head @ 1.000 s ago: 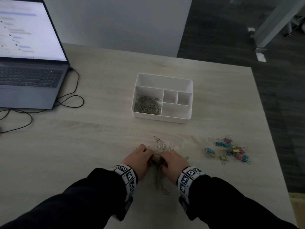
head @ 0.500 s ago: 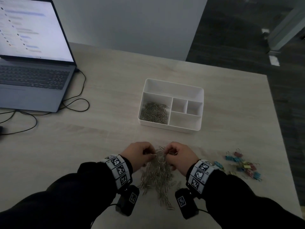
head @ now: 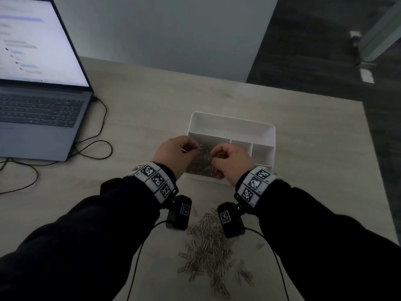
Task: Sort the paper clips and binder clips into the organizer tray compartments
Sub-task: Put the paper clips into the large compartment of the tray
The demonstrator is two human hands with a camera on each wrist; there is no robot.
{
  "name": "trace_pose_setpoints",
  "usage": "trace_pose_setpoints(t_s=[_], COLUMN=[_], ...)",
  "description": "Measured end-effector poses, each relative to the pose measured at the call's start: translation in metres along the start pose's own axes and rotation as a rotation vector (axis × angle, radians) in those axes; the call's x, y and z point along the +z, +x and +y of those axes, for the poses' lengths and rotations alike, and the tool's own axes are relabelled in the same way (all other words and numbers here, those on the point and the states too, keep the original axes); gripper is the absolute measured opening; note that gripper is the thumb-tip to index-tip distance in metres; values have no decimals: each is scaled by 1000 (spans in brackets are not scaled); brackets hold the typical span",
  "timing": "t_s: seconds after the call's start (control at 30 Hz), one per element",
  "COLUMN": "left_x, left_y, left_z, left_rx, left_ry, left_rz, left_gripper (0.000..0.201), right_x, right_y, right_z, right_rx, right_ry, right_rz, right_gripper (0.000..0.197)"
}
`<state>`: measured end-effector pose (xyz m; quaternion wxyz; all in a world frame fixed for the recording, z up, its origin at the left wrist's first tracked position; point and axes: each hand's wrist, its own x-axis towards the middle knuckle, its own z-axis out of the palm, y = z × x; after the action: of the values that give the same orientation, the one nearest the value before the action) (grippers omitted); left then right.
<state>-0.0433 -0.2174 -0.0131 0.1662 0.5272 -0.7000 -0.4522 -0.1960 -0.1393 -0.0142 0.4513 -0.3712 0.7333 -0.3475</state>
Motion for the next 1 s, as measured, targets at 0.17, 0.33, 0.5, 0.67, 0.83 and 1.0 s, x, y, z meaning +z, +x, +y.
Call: trace_pose_setpoints(t_s=[0.17, 0.33, 0.5, 0.67, 0.83, 1.0], left_x=[4, 4, -1, 2, 6, 9], left_y=[18, 14, 0, -18, -33, -63], left_z=[5, 1, 2, -4, -12, -24], left_rx=[45, 65, 99, 56, -9, -18], left_ry=[198, 226, 248, 175, 178, 262], left_rz=[18, 6, 12, -75, -123, -159], left_gripper=[16, 21, 24, 34, 25, 11], right_x=[5, 0, -11, -22, -26, -35], right_y=[21, 19, -4, -45, -81, -109], right_z=[-7, -2, -1, 19, 49, 84], right_rx=[11, -37, -67, -56, -18, 3], right_ry=[-115, -141, -180, -180, -215, -499], right_rz=[51, 36, 58, 43, 57, 28], right_gripper=[13, 20, 15, 14, 10, 18])
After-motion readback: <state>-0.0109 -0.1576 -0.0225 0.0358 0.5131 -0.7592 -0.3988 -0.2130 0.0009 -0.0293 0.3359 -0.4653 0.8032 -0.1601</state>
